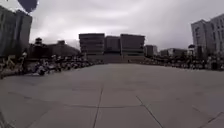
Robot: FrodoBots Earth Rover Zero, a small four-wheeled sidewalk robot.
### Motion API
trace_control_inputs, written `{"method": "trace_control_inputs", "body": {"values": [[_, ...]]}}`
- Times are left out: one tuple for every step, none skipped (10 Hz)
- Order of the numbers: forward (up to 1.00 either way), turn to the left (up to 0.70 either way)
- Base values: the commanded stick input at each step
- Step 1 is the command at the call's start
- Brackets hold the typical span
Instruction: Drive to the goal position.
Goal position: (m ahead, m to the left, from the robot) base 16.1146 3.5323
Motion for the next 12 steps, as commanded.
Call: {"method": "trace_control_inputs", "body": {"values": [[0.70,-0.11],[0.70,-0.06],[0.70,-0.01],[0.70,-0.07],[0.70,-0.14],[0.70,-0.12],[0.70,-0.05],[0.70,0.00],[0.70,0.00],[0.70,0.00],[0.70,0.00],[0.70,0.00]]}}
